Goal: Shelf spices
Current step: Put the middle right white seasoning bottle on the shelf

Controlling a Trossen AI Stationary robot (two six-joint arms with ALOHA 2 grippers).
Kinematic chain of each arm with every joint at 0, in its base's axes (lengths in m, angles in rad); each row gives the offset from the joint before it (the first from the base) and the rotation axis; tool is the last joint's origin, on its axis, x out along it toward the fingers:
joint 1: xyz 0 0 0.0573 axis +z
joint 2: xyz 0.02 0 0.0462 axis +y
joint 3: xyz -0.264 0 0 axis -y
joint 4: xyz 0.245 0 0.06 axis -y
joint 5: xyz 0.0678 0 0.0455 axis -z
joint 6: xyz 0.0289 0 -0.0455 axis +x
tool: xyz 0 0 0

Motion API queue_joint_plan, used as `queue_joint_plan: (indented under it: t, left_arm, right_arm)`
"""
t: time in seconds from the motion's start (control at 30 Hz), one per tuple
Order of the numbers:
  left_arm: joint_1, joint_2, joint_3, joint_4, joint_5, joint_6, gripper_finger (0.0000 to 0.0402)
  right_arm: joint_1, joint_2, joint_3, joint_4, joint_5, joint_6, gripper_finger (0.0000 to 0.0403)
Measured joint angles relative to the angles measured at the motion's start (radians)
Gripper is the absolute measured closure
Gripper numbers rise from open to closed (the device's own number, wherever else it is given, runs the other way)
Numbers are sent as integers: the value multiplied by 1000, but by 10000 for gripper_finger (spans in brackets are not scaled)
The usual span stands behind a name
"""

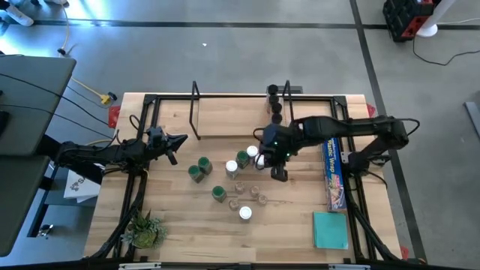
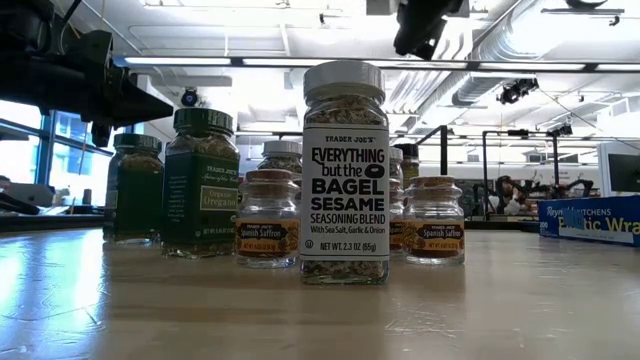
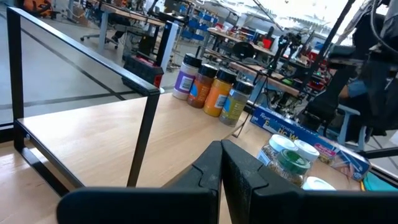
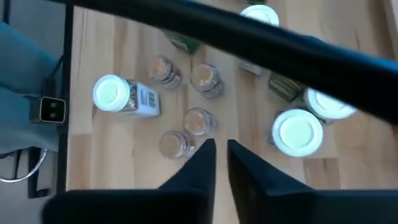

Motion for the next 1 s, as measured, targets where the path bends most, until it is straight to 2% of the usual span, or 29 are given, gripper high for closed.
queue_joint_plan:
  t: [0.1,0.33,0.53,0.7,0.9,1.0]
  left_arm:
    - [0,0,0,0,0,0,396]
    - [0,0,0,0,0,0,396]
    - [0,0,0,0,0,0,396]
    - [0,0,0,0,0,0,396]
    - [0,0,0,0,0,0,396]
    - [0,0,0,0,0,0,396]
  right_arm:
    - [-18,35,0,24,-5,-9,319]
    - [-63,135,0,33,-4,-152,195]
    - [-96,211,0,1,60,-41,106]
    - [-101,247,0,-35,90,98,91]
    - [-98,286,0,3,109,105,91]
    - [-98,302,0,4,118,117,105]
